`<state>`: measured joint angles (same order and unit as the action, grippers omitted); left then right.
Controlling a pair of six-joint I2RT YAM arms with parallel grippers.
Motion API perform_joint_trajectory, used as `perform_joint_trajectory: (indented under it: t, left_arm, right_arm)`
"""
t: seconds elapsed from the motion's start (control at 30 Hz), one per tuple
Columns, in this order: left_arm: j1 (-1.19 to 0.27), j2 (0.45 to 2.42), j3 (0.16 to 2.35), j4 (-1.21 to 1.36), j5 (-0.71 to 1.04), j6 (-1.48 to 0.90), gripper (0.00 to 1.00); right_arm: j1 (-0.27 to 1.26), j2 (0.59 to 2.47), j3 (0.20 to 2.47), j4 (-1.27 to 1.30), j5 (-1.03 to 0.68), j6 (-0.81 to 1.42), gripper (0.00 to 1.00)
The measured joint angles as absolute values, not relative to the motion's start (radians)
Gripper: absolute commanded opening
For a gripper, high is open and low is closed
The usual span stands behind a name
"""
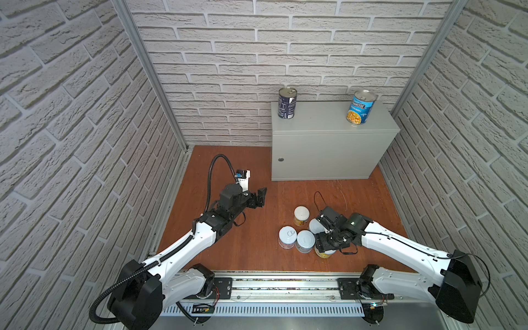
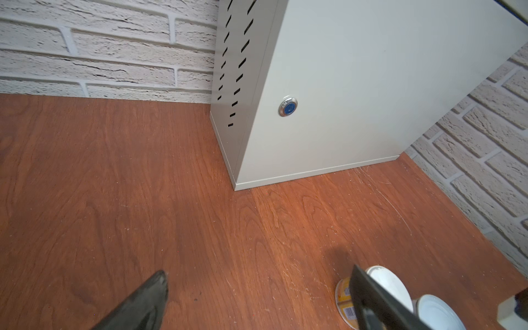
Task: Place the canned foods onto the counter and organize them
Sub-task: 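Lift the yellow pineapple can with the right gripper toward the left gripper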
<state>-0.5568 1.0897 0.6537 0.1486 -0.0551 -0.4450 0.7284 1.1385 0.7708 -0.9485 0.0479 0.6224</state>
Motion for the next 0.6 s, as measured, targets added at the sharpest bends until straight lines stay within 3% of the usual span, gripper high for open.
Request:
perform_joint_trajectory:
  t: [0.6]
  left_arm:
    - [-0.557,1.035,0.627,0.125,-0.056,-0.411,0.98]
  right_arm:
    - [0.728,1.111,1.013,-1.058,0.039,0.628,0.46]
